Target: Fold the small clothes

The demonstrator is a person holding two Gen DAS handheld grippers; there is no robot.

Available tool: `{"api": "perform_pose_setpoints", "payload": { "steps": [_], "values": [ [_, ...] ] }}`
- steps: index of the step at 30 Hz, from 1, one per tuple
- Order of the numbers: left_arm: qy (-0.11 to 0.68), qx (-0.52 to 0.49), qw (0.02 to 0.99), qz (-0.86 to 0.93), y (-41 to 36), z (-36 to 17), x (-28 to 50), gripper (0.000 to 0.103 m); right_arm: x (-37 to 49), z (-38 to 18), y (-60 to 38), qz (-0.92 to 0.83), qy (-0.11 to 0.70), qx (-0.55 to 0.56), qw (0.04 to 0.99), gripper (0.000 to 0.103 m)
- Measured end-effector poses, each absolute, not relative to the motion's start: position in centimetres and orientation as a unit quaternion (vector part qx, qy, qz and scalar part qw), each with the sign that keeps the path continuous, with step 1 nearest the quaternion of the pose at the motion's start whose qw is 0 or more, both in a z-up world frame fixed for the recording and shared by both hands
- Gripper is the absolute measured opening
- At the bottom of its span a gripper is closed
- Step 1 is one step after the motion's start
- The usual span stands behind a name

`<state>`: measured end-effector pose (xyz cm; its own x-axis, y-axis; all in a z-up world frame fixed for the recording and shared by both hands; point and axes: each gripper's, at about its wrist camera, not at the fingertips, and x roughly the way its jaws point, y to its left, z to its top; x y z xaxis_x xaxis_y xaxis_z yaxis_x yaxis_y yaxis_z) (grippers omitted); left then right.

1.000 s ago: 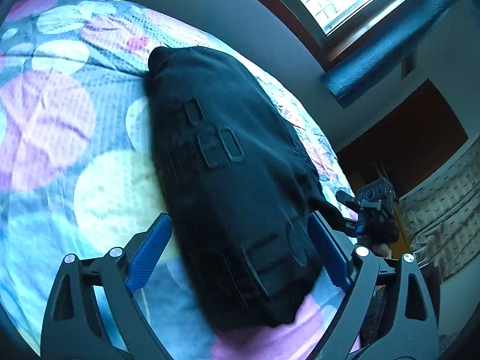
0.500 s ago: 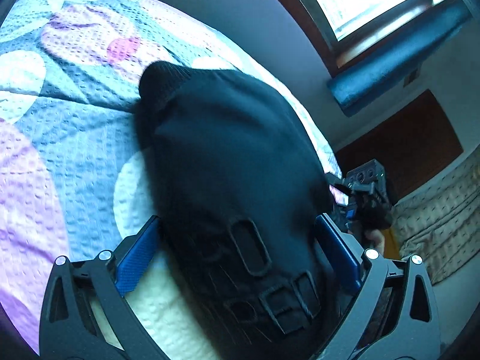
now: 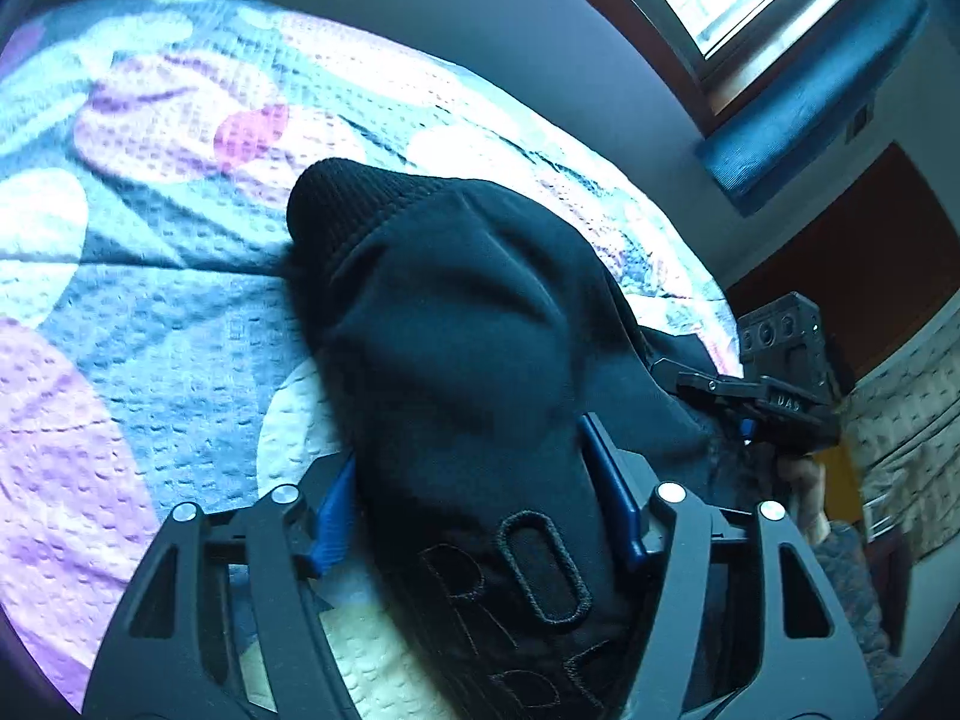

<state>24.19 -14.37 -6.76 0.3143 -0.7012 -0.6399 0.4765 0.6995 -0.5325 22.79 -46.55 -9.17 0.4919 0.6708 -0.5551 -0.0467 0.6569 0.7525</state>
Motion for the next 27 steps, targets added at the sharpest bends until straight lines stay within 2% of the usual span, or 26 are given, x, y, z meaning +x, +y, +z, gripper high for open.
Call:
{"api": "perform_pose_setpoints", "payload": {
  "steps": [5,7,8,11,13,20,26,27],
  "values": [
    [0.463,-0.126,0.801,-0.359,-14.6,-7.1,24.7,0.066,22.9,-9.5,-46.4,0.225,0.444,0.354,0.792,0.038],
    [0.458,-0.134,0.800,-0.365,-14.9,-6.9,24.8,0.071,22.5,-9.5,-46.8,0.226,0.437,0.366,0.790,0.042],
    [0.457,-0.140,0.797,-0.371,-14.6,-6.9,24.8,0.073,22.1,-9.3,-47.1,0.227,0.433,0.372,0.789,0.047],
    [0.464,-0.162,0.781,-0.384,-13.7,-6.7,24.3,0.086,20.1,-8.3,-48.6,0.215,0.427,0.388,0.788,0.068],
    [0.461,-0.170,0.780,-0.389,-12.4,-6.5,23.1,0.092,18.1,-7.5,-49.8,0.206,0.415,0.390,0.796,0.070],
    [0.468,-0.226,0.761,-0.389,-9.6,-7.1,19.6,0.094,12.4,-8.3,-52.0,0.180,0.423,0.401,0.792,0.072],
    [0.469,-0.197,0.759,-0.407,-11.1,-7.1,18.0,0.095,13.1,-8.6,-49.9,0.195,0.442,0.385,0.786,0.076],
    [0.472,-0.199,0.754,-0.411,-11.4,-7.3,18.0,0.095,13.6,-8.7,-49.3,0.205,0.449,0.386,0.779,0.080]
  ]
}}
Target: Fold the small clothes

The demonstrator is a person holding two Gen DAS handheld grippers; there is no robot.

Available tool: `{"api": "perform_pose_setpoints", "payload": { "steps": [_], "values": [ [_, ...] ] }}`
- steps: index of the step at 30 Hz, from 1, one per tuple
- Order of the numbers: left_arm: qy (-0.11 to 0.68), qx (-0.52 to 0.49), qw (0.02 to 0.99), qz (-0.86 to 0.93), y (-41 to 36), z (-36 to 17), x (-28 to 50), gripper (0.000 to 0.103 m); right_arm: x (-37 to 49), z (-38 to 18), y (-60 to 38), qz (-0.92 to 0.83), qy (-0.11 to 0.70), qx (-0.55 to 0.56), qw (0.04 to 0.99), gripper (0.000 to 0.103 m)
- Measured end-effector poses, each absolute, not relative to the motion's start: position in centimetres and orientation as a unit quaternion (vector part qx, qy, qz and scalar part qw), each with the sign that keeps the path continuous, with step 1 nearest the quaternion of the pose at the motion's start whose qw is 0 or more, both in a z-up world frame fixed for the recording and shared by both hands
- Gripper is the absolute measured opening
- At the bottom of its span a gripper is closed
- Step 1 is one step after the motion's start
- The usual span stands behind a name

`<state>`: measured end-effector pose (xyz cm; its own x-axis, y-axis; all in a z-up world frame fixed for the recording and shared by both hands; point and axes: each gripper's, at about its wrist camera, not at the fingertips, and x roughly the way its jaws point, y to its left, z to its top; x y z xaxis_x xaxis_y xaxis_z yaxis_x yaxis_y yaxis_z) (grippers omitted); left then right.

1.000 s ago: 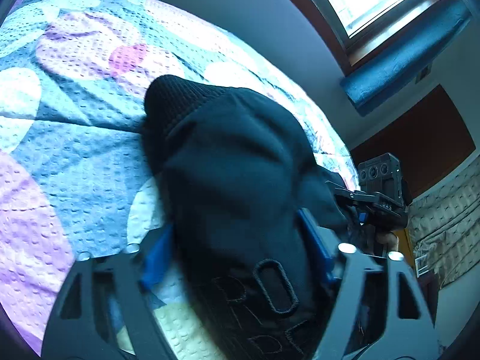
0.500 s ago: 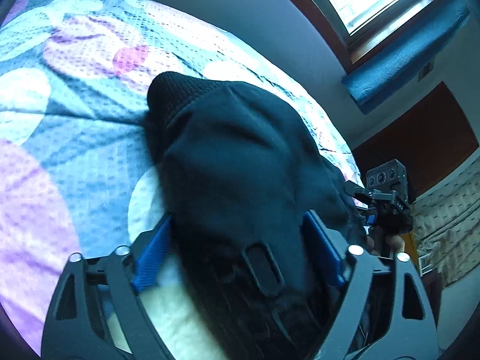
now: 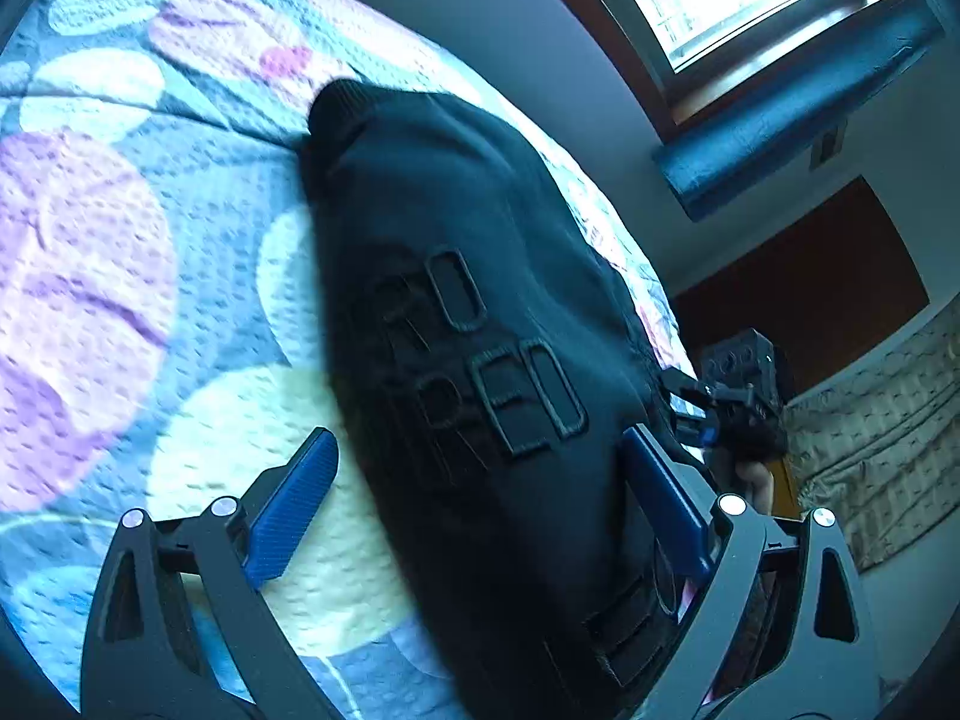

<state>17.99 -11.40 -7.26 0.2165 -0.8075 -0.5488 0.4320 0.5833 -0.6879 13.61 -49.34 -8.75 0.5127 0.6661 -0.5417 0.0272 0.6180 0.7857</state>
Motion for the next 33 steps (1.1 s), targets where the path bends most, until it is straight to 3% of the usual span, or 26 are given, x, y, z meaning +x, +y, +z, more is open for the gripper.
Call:
{"api": "perform_pose_setpoints", "payload": {
  "steps": [4,10,16,24,33],
  "values": [
    [0.488,-0.186,0.744,-0.417,-13.3,-8.2,17.9,0.095,14.6,-8.4,-47.8,0.205,0.467,0.355,0.784,0.082],
    [0.476,-0.167,0.754,-0.421,-14.5,-8.2,18.2,0.095,13.6,-8.0,-48.6,0.204,0.483,0.333,0.783,0.077],
    [0.472,-0.158,0.758,-0.421,-14.4,-8.5,18.1,0.095,14.8,-8.5,-49.7,0.183,0.456,0.374,0.787,0.081],
    [0.470,-0.158,0.757,-0.426,-14.1,-8.8,18.2,0.095,13.9,-8.4,-47.5,0.277,0.498,0.322,0.756,0.079],
    [0.464,-0.141,0.766,-0.421,-15.1,-8.5,18.0,0.097,16.1,-9.3,-48.9,0.221,0.434,0.390,0.781,0.083]
  ]
}}
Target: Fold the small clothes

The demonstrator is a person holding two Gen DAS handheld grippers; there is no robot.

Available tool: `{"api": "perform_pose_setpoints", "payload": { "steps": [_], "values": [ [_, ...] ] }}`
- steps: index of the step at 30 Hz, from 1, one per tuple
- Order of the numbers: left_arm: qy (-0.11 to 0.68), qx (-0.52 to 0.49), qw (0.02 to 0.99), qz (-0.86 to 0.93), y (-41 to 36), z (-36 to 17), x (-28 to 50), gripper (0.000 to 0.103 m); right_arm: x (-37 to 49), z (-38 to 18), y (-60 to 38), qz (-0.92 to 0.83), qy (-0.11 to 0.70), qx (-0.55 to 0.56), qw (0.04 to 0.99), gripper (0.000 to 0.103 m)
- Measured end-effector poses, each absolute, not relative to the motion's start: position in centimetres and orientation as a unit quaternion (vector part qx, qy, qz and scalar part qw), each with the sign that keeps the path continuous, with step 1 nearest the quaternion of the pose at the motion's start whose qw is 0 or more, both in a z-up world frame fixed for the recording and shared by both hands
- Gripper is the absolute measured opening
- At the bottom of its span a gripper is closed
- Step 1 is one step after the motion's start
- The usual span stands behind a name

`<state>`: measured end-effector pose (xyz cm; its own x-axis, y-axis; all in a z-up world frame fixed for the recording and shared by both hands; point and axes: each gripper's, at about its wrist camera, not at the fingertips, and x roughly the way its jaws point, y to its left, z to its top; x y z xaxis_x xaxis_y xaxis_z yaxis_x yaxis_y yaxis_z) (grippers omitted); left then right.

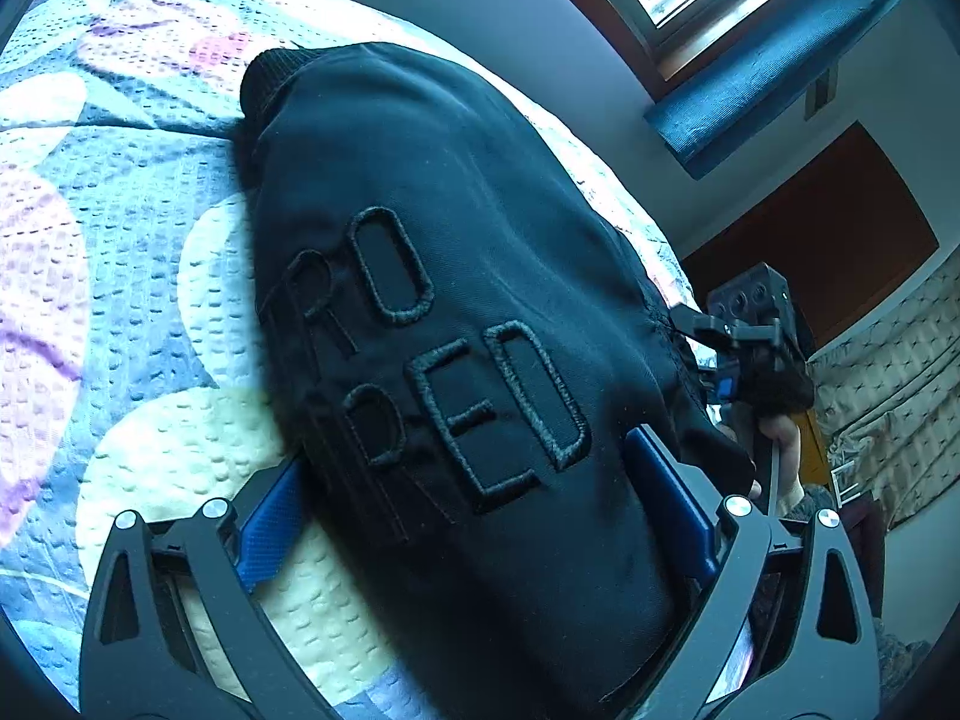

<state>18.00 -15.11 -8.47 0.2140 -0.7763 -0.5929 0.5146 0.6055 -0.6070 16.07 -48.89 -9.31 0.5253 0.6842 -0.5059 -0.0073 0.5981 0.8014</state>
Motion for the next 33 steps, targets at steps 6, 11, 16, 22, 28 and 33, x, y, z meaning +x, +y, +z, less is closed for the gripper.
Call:
{"api": "perform_pose_setpoints", "payload": {
  "steps": [6,11,16,22,28,33],
  "values": [
    [0.462,-0.140,0.768,-0.421,-15.1,-8.4,18.0,0.097,14.8,-8.6,-45.5,0.281,0.511,0.302,0.754,0.080],
    [0.459,-0.112,0.787,-0.396,-16.2,-7.9,17.3,0.094,14.3,-8.7,-45.4,0.251,0.490,0.312,0.774,0.069],
    [0.462,-0.107,0.798,-0.372,-16.7,-7.3,17.2,0.088,15.0,-9.0,-44.3,0.244,0.467,0.315,0.789,0.064],
    [0.463,-0.103,0.800,-0.367,-17.2,-7.1,17.4,0.087,14.3,-9.1,-43.9,0.240,0.449,0.319,0.800,0.058],
    [0.456,-0.104,0.793,-0.390,-16.4,-7.7,17.9,0.085,12.7,-9.4,-45.2,0.244,0.443,0.330,0.797,0.054],
    [0.437,-0.082,0.812,-0.379,-16.3,-6.8,17.0,0.075,12.3,-9.3,-45.2,0.241,0.434,0.338,0.800,0.049]
  ]
}}
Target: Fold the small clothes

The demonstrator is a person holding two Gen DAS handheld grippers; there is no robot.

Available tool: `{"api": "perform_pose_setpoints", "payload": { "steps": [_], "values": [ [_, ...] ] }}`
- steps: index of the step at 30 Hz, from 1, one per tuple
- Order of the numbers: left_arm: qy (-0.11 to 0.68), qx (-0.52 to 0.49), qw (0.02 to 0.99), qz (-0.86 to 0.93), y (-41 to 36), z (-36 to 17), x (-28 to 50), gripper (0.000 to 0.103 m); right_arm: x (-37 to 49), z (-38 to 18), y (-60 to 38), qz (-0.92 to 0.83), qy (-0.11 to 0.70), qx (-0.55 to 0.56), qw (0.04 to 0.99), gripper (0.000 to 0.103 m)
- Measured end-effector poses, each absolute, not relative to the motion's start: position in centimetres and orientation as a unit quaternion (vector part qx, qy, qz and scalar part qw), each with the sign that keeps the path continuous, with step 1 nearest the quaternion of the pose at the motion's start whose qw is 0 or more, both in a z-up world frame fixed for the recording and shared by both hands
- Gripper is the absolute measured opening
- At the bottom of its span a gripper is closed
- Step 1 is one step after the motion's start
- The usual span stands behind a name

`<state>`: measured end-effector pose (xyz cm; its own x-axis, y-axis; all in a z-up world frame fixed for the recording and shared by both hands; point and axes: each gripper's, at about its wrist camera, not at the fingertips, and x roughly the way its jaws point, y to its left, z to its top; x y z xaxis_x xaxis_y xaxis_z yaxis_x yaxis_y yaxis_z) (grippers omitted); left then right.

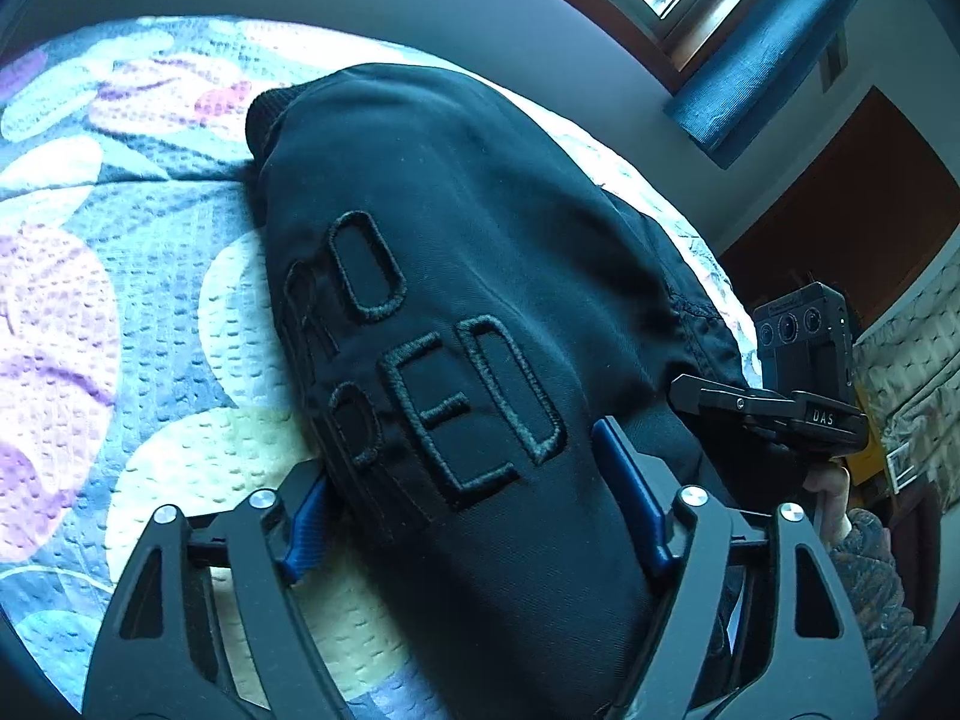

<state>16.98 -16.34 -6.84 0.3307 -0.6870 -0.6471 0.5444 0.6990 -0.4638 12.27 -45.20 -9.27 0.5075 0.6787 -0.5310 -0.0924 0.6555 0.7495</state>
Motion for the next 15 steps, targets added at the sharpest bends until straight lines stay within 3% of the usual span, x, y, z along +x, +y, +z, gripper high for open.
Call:
{"api": "perform_pose_setpoints", "payload": {
  "steps": [15],
  "values": [
    [0.433,-0.081,0.823,-0.358,-12.3,-5.8,17.5,0.068,13.6,-9.2,-42.1,0.249,0.421,0.347,0.800,0.048]
  ]
}}
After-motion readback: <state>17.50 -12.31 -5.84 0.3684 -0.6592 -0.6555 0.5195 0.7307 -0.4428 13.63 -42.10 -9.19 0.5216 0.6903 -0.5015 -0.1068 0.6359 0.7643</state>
